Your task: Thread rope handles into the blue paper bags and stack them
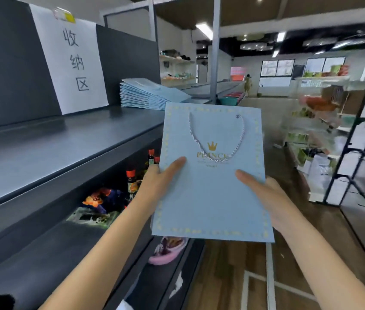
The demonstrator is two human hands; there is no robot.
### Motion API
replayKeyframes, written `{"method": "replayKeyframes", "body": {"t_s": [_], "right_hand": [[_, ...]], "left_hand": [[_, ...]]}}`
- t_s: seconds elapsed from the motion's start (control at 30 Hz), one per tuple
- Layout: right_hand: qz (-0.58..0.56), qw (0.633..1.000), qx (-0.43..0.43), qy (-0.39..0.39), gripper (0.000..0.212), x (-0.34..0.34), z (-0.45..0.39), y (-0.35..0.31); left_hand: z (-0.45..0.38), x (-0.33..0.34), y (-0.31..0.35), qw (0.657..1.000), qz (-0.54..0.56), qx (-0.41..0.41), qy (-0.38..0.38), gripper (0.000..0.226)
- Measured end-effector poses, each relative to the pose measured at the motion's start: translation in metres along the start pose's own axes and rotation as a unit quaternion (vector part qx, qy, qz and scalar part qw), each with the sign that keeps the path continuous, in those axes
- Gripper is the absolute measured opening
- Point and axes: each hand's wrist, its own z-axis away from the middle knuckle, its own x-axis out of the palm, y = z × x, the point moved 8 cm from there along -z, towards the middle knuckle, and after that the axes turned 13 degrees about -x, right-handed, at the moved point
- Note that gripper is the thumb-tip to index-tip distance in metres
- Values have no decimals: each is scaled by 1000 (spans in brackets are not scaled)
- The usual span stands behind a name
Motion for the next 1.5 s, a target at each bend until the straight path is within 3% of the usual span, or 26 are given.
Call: {"method": "replayKeyframes", "body": {"t_s": [0.2, 0.3, 0.4, 0.47, 0.57, 0.8, 0.93, 1.03, 1.13, 1.27, 1.37, 1.5], "right_hand": [[17, 995, -67, -77, 27, -7, -107, -42], [18, 988, -91, -125, 29, 0, -154, -56], [4, 978, -104, -178, 19, 12, -193, -61], [-14, 971, -112, -212, 15, 28, -216, -62], [-54, 956, -129, -259, 22, 65, -246, -67], [-132, 909, -183, -351, 30, 178, -306, -86], [-153, 885, -209, -387, 74, 227, -327, -87], [-158, 860, -234, -425, 63, 253, -333, -74], [-162, 848, -260, -433, 56, 264, -336, -61], [-131, 837, -291, -445, 49, 272, -342, -60], [-64, 842, -313, -435, 66, 283, -354, -60], [40, 836, -264, -479, 84, 308, -361, -51]], "left_hand": [[-38, 5, 67, 995, 5, 41, 89, 92], [-41, 4, 99, 987, 13, 74, 145, 80], [-47, 4, 122, 979, 15, 103, 173, 65], [-53, -8, 132, 969, 21, 116, 219, 69], [-58, -38, 144, 940, 19, 132, 313, 80], [-56, -111, 185, 861, -20, 214, 460, 59], [-58, -141, 196, 841, -41, 231, 488, 63], [-62, -156, 185, 833, -75, 216, 503, 69], [-67, -166, 176, 849, -101, 192, 482, 99], [-66, -166, 173, 856, -153, 171, 462, 92], [-64, -176, 172, 837, -153, 149, 504, 83], [-70, -197, 160, 854, -86, 52, 511, 100]]}}
